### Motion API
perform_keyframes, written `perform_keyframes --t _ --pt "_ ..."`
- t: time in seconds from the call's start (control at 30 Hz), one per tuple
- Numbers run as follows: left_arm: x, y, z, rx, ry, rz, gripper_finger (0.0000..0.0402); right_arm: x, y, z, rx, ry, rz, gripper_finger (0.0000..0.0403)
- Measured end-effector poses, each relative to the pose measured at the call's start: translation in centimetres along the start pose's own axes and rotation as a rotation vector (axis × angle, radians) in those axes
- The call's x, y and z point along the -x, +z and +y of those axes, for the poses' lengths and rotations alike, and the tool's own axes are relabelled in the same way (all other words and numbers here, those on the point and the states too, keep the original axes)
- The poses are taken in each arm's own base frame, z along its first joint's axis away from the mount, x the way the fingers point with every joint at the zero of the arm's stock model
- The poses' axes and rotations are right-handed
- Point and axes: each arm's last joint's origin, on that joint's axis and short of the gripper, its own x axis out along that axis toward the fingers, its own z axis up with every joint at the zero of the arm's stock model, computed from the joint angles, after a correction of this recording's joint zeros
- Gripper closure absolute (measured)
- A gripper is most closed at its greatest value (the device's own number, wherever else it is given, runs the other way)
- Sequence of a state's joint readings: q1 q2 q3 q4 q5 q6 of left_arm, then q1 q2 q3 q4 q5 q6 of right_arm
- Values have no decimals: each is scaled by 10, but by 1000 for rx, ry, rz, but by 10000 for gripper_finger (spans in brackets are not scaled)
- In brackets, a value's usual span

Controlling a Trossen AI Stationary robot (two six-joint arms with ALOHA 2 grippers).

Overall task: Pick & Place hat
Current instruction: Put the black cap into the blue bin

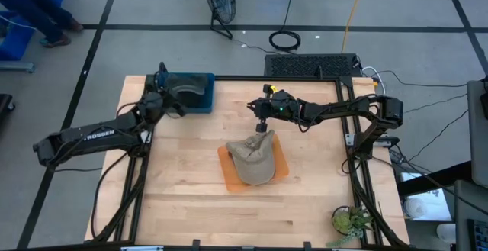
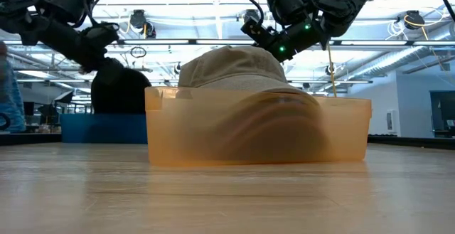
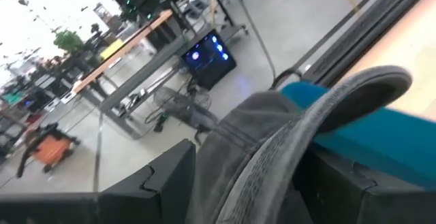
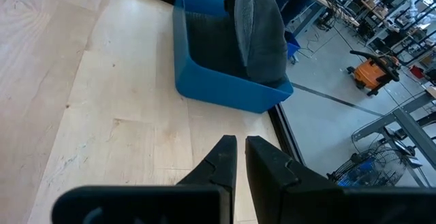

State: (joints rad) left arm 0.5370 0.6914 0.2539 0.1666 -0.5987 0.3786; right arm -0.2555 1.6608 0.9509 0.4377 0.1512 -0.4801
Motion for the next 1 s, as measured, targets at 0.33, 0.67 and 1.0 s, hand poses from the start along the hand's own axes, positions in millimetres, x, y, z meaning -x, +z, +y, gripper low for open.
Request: perform_keyframes --t 0.33,0.67,1.0 --pt "2 1 -4 35 -31 -9 155 0 0 0 -5 0 1 383" --pt "-2 -7 -3 167 -160 27 56 0 0 0 -2 0 1 383" --pt "2 14 0 449 -402 34 71 0 0 0 -1 1 1 383"
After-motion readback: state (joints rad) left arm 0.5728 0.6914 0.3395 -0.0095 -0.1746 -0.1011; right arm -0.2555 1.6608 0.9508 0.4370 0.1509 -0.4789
